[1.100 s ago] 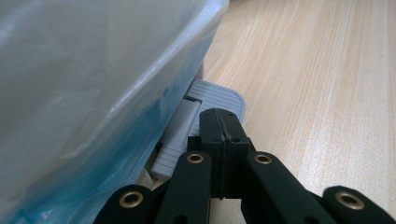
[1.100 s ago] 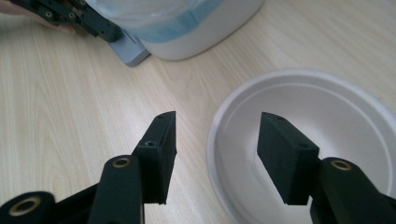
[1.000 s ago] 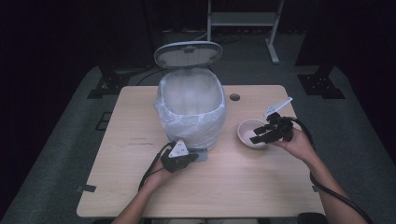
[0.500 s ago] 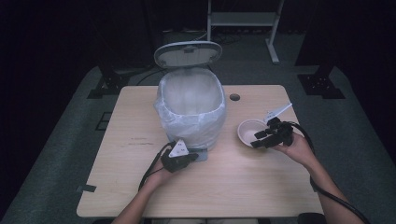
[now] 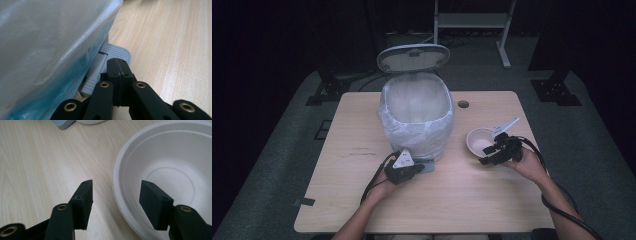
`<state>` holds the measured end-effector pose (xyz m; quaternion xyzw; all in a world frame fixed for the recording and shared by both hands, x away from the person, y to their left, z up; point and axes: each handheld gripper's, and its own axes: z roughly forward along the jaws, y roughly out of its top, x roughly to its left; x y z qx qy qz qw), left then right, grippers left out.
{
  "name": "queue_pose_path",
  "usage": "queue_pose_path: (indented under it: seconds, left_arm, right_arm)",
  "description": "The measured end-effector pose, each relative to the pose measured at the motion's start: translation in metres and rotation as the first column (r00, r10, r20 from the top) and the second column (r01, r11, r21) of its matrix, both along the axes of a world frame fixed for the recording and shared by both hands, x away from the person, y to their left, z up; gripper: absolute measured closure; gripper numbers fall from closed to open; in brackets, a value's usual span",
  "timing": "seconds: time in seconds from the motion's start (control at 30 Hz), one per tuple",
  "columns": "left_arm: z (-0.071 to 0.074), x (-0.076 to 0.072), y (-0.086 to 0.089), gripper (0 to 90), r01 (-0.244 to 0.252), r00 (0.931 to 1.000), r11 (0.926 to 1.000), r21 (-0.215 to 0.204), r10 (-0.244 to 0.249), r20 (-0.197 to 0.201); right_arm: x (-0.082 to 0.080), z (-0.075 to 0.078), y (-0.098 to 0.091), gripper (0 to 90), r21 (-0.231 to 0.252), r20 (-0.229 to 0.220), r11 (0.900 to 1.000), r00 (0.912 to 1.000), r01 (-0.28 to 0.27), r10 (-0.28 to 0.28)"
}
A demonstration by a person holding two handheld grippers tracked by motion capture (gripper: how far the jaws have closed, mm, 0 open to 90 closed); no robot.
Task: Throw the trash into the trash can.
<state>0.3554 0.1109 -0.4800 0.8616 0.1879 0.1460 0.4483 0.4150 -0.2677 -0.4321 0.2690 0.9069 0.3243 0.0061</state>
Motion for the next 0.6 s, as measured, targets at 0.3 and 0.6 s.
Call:
queue_pose_path:
  seconds: [0.3,0.6]
  left_arm:
    - [0.000,0.000,0.000,90.0,0.000,1.0000,1.0000,0.000,0.000,0.000]
    - [0.000,0.000,0.000,90.0,0.000,1.0000,1.0000,0.000,0.000,0.001]
  right_arm:
    - [0.000,-0.006,0.005,44.1,-0.026,0.010,0.9996,0.9999,-0.013,0.013]
    - [0.000,-0.014,0.008,53.6,-0.085,0.039,0.9962,0.9990,-0.019,0.023]
